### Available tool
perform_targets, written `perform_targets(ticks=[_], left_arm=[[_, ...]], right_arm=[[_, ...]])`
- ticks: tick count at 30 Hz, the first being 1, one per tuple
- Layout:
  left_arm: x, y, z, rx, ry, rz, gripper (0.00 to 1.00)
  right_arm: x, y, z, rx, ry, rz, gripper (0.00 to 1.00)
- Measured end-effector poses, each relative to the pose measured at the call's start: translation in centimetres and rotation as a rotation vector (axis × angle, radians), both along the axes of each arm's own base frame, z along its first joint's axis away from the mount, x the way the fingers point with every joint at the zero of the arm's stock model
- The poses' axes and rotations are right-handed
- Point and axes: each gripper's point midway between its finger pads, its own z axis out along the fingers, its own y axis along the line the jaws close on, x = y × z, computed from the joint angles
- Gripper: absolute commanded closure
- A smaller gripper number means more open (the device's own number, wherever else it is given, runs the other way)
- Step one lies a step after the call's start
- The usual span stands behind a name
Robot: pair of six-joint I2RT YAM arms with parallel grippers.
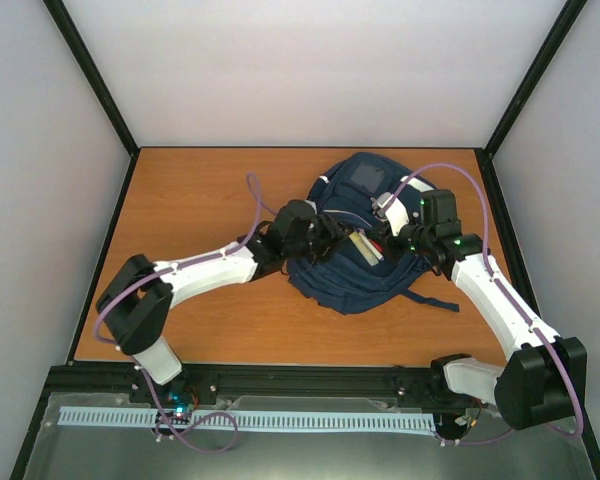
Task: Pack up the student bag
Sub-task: Place the stationery in the student bag.
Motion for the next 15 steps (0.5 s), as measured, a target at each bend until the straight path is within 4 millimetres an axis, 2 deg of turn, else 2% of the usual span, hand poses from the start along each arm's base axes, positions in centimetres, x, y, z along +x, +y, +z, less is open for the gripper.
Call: perform_targets(ticks=[5, 8, 12, 15], left_arm=[[-3.3, 0.9, 2.7, -0.007, -0.103, -0.108, 0.36], [-5.5, 2.5, 3.5, 0.059, -0.174, -0.167, 0.21], [-6.5, 5.8, 4.8, 0.159, -0.300, -0.189, 0.14], [-5.8, 8.5, 4.4, 0.226, -0.356, -0.172, 0.14]], right_arm=[[0.0, 0.0, 0.0, 0.000, 0.000, 0.000, 0.93], [0.0, 0.0, -0.1, 0.001, 0.003, 0.002, 0.92], [0.0, 0.1, -0.4, 0.003, 0.016, 0.007, 0.92], [0.0, 0.3, -0.6, 0.007, 0.026, 0.014, 0.92]])
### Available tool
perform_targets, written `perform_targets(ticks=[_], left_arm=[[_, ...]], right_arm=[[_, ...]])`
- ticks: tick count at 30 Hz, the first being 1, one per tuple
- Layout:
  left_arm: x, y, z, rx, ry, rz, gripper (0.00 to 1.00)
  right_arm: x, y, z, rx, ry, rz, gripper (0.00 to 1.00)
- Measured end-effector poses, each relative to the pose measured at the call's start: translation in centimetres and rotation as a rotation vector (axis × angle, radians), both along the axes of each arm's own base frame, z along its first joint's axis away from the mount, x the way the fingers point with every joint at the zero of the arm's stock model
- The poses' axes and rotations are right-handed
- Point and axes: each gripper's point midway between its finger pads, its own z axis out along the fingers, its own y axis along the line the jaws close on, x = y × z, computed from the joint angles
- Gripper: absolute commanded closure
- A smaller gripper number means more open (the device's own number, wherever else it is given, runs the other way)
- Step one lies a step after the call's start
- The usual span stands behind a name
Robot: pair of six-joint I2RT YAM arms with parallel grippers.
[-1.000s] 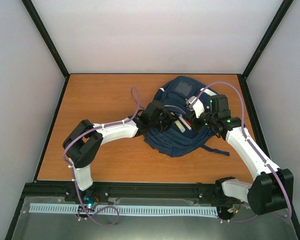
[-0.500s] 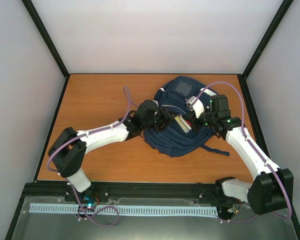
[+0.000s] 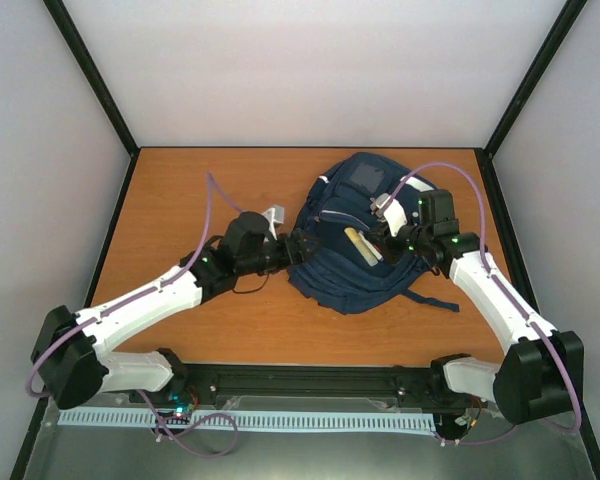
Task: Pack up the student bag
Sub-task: Place the stationery in the student bag, then adjust the student bag at the center of the board.
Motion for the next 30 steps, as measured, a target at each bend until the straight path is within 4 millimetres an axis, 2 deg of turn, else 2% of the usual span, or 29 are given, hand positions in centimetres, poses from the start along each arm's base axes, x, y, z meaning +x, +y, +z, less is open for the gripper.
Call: perform_targets(ticks=[5, 8, 11, 16, 21, 30], left_arm=[[3.4, 4.7, -3.8, 0.103, 0.014, 0.095, 0.18], [4.8, 6.0, -5.8, 0.140, 0.042, 0.111, 0.22], [5.5, 5.6, -7.6, 0.153, 0.065, 0.079, 0.27], [5.8, 4.0, -9.5, 0.138, 0.080, -0.004, 0.38], [6.4, 3.1, -10.2, 0.137, 0.083, -0.037, 0.49], [7.2, 2.1, -10.7, 0.137, 0.097, -0.062, 0.59]], right_arm=[[0.0, 0.1, -0.2, 0.002, 0.009, 0.004, 0.91], [0.0, 0.1, -0.3, 0.002, 0.013, 0.005, 0.91], [0.1, 0.2, -0.7, 0.001, 0.024, 0.007, 0.91], [0.1, 0.2, -1.0, 0.000, 0.037, 0.008, 0.91], [0.1, 0.2, -1.2, -0.001, 0.040, 0.008, 0.91], [0.1, 0.2, -1.4, -0.003, 0.046, 0.012, 0.91]])
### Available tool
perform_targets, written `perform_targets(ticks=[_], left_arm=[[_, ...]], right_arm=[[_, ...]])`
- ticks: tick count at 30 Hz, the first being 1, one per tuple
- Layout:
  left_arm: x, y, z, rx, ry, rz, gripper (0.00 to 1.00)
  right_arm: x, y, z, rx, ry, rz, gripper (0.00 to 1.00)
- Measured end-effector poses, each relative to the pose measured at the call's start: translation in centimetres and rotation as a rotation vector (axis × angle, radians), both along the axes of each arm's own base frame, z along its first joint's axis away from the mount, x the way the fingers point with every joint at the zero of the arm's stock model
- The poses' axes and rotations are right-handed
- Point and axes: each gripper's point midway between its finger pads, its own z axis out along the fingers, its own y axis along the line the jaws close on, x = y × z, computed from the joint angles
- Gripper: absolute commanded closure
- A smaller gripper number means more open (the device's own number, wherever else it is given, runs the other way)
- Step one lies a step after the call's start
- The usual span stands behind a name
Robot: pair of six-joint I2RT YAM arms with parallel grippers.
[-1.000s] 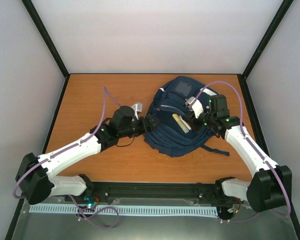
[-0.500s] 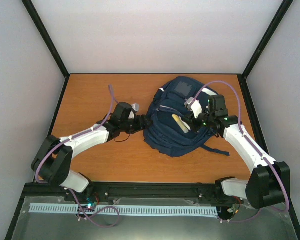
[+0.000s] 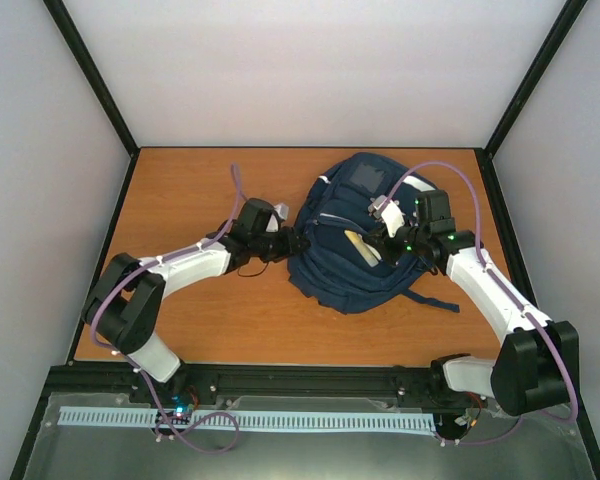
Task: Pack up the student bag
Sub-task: Adjust the student bag at the center of the board.
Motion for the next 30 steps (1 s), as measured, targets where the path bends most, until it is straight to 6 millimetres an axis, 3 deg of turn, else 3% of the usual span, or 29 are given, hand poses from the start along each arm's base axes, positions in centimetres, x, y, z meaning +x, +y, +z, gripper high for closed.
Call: perform_targets(ticks=[9, 16, 19, 25, 30], left_arm=[[1.0, -0.5, 0.2, 0.003, 0.003, 0.012, 0.60], [1.4, 0.2, 3.9, 0.001, -0.097, 0.030, 0.59], [2.0, -0.1, 4.5, 0.013, -0.115, 0.022, 0.59], [2.8, -0.6, 2.1, 0.065, -0.065, 0.006, 0.61], [2.6, -0.9, -0.1, 0.085, -0.012, -0.011, 0.74]], right_arm=[[0.0, 0.0, -0.3, -0.004, 0.010, 0.003, 0.91], [0.0, 0.0, -0.4, -0.005, 0.010, 0.005, 0.91], [0.0, 0.0, -0.4, -0.005, 0.009, 0.006, 0.91], [0.0, 0.0, -0.4, -0.005, 0.008, 0.006, 0.91], [0.0, 0.0, -0.4, -0.007, 0.008, 0.008, 0.90]])
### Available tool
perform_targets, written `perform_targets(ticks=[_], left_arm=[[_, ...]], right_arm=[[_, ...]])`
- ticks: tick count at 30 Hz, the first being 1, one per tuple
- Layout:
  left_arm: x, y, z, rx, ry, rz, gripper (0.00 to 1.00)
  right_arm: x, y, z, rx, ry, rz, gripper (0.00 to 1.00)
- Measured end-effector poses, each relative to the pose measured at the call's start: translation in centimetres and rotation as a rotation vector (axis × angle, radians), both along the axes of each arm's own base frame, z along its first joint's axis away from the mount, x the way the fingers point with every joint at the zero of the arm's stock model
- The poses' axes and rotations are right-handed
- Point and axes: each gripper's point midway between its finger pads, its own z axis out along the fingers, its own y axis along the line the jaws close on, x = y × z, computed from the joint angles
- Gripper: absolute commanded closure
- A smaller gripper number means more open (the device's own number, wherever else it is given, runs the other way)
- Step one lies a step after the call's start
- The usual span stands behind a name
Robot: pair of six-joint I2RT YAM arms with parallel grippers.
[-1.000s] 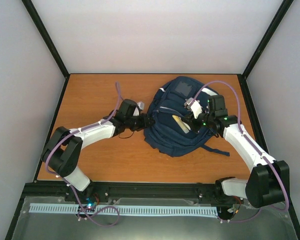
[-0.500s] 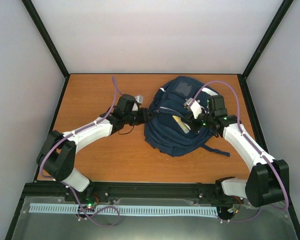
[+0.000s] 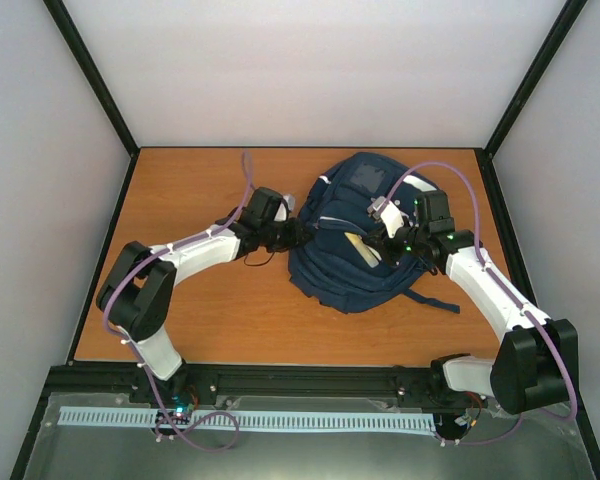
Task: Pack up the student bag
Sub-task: Adjust the student bag at the center of the board.
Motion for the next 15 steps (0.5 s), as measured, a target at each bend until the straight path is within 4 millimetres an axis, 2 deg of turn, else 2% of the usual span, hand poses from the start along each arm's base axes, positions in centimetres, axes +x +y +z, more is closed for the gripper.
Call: perform_targets(ticks=[4, 5, 10, 15], left_arm=[[-0.1, -0.2, 0.1, -0.010, 0.002, -0.006, 0.97], [-0.1, -0.2, 0.0, -0.010, 0.004, -0.006, 0.99], [-0.4, -0.1, -0.7, -0.021, 0.012, -0.001, 0.99], [-1.5, 0.7, -0.8, -0.041, 0.004, 0.011, 0.99]], right_arm=[[-0.1, 0.0, -0.1, -0.001, 0.003, 0.005, 0.82], [-0.1, 0.0, -0.1, 0.000, 0.004, 0.006, 0.78], [-0.2, 0.0, -0.2, 0.002, 0.023, 0.007, 0.57], [0.6, -0.5, 1.3, -0.006, 0.023, -0.026, 0.51]])
